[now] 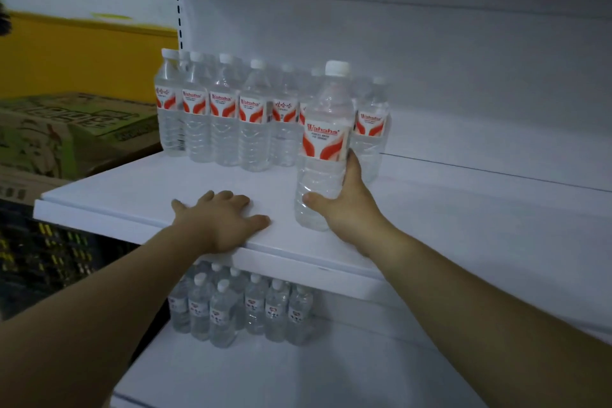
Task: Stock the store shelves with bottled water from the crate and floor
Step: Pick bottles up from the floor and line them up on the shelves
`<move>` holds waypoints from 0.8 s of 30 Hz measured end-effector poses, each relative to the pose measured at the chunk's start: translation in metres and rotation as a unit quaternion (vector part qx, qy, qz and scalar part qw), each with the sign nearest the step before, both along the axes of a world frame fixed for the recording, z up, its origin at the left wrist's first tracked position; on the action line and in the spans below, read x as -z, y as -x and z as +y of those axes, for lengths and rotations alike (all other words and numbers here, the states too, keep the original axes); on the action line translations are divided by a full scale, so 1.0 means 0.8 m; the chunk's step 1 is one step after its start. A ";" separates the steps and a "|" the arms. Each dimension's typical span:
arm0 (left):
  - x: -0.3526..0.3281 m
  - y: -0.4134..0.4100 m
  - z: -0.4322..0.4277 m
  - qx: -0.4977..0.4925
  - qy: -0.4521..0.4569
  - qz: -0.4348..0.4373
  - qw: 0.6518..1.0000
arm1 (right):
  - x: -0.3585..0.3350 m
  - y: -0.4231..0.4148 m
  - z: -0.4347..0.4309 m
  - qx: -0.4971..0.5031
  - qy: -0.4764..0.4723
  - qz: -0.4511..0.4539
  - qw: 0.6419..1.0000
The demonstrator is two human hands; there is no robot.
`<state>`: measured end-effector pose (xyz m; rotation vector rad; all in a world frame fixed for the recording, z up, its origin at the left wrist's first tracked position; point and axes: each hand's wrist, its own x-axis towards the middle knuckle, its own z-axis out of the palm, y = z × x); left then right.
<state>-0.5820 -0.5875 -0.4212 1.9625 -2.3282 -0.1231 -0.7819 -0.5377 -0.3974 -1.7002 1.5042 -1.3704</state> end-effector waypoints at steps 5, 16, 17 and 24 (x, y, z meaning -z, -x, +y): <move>0.009 -0.003 0.001 0.011 0.033 -0.001 0.999 | 0.018 -0.019 -0.044 0.000 -0.009 0.056 0.998; 0.013 -0.004 0.001 0.022 0.076 0.038 0.996 | 0.014 -0.055 -0.170 0.035 -0.069 0.097 0.992; 0.013 -0.004 0.001 0.023 0.077 0.036 0.996 | 0.013 -0.055 -0.177 0.037 -0.072 0.099 0.992; 0.014 -0.006 -0.002 0.031 0.069 0.003 0.997 | 0.008 -0.053 -0.200 0.059 -0.083 0.112 0.989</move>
